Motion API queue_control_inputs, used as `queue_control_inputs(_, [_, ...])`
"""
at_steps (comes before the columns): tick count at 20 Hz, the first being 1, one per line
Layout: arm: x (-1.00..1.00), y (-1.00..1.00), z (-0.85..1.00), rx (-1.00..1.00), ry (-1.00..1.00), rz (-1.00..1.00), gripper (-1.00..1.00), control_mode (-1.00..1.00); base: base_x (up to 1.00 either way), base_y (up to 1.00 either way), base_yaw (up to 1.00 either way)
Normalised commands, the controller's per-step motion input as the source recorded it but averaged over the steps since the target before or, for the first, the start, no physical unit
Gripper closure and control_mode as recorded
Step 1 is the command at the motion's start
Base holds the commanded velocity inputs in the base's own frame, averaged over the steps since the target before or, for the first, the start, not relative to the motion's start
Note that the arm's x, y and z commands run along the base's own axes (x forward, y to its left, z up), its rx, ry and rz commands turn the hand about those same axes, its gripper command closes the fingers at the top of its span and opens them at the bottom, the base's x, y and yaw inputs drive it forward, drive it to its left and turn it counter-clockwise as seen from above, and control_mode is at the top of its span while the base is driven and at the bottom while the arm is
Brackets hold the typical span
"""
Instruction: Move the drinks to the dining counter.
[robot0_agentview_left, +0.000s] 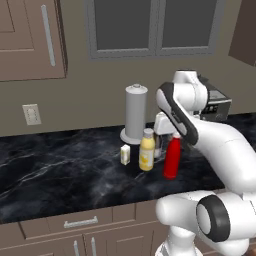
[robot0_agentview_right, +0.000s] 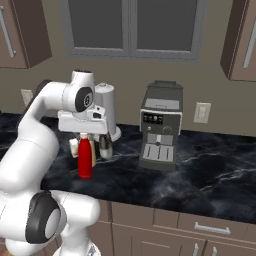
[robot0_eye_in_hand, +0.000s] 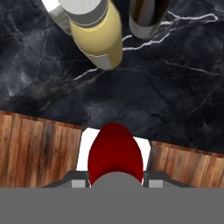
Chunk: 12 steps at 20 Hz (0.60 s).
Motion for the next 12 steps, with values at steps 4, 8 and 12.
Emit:
queue_control_inputs(4, [-0.22, 0.0, 0.38, 0.0, -0.01, -0.03, 1.0, -1.0, 0.0, 0.0, 0.0])
queue_control_inputs(8, [-0.21, 0.0, 0.36, 0.0, -0.08, 0.0, 1.0, -1.0, 0.0, 0.0, 0.0])
queue_control_inputs(12, [-0.37, 0.0, 0.36, 0.0, -0.14, 0.0, 1.0, -1.0, 0.0, 0.0, 0.0])
